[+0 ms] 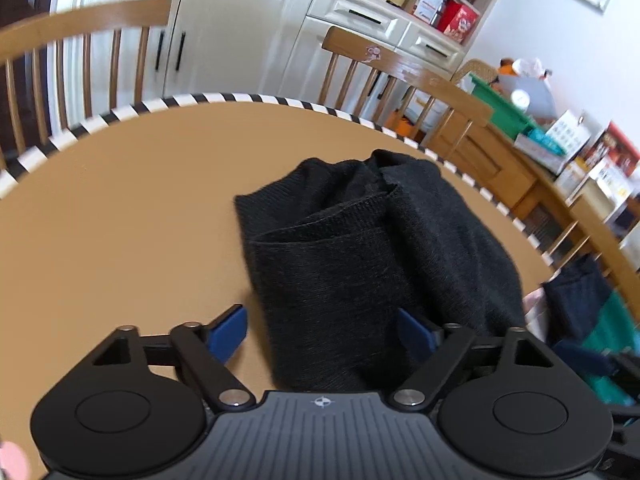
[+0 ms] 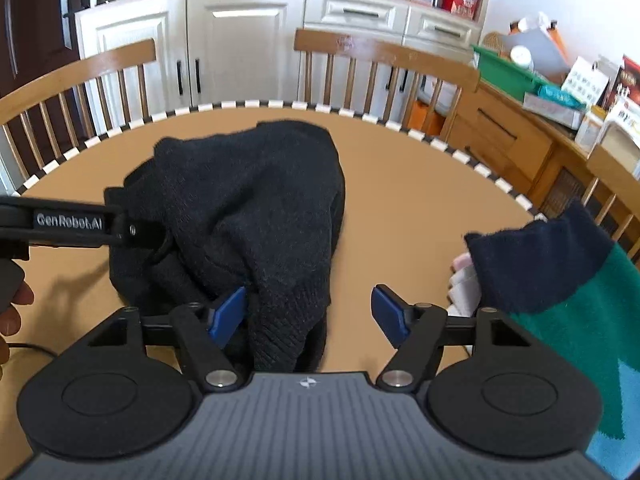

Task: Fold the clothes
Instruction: 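Grasp the black sweater hem with the left gripper while the right gripper grasps it too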

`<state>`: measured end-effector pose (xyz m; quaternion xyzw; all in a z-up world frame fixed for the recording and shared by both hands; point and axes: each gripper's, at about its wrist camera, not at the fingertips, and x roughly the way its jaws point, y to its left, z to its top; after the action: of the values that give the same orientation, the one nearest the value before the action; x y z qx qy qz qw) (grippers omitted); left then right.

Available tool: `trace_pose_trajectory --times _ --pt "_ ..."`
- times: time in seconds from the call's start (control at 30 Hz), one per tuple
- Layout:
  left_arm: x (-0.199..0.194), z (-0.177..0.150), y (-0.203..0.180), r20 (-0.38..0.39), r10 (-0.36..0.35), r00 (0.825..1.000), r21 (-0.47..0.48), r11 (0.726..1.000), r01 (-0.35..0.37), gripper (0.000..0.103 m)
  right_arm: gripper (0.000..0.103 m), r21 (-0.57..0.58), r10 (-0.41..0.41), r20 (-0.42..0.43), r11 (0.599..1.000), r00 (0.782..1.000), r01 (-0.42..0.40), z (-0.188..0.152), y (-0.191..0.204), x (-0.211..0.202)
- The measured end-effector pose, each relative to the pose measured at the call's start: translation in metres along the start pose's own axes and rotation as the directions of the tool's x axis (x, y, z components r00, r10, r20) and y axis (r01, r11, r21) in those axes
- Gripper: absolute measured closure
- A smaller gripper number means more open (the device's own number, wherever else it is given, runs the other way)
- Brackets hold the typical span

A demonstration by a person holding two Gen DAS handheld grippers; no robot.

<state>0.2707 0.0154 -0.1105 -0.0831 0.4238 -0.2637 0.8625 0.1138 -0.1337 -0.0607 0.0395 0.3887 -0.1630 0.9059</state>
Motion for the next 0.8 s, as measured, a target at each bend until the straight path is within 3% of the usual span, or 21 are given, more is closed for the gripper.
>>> trace_pose_trajectory --times 0.1,0.17,0.2,0.23,0.27,0.37,0.6,0.8 --pt "0.003 0.0 0.003 0.015 -0.061 0.998 -0.019 0.998 0.061 0.063 0.042 0.013 0.033 -0.006 0.999 0.999 -0.033 0.0 -0.002 0.003" --pt "0.004 -0.001 0.004 0.023 -0.074 0.997 -0.033 0.997 0.075 0.082 0.063 0.019 0.058 -0.026 0.998 0.998 -0.057 0.001 -0.001 0.006" --pt "0.004 -0.002 0.004 0.029 -0.072 0.997 -0.042 0.996 0.073 0.093 0.066 0.022 0.071 -0.038 0.997 0.997 -0.07 0.001 0.0 0.008" --pt "0.004 -0.003 0.005 0.035 -0.07 0.997 -0.052 0.996 0.071 0.098 0.078 0.026 0.086 -0.045 0.996 0.995 -0.085 0.001 0.001 0.01" --pt "0.003 -0.003 0.006 0.041 -0.069 0.997 -0.061 0.996 0.071 0.098 0.091 0.033 0.105 -0.046 0.994 0.993 -0.103 0.001 0.0 0.011" --pt "-0.01 -0.004 0.009 0.085 -0.054 0.995 -0.066 0.996 0.06 0.098 0.097 0.057 0.115 -0.023 0.992 0.993 -0.113 0.0 -0.002 0.005" --pt "-0.069 -0.01 0.008 0.173 -0.026 0.985 -0.021 0.999 0.03 0.099 0.098 0.018 0.136 0.079 0.99 0.988 -0.138 0.007 -0.013 -0.043" --pt "-0.134 -0.04 0.004 0.207 0.004 0.978 -0.006 1.0 -0.003 0.099 0.098 -0.015 0.194 0.055 0.981 0.979 -0.194 0.001 -0.025 -0.081"
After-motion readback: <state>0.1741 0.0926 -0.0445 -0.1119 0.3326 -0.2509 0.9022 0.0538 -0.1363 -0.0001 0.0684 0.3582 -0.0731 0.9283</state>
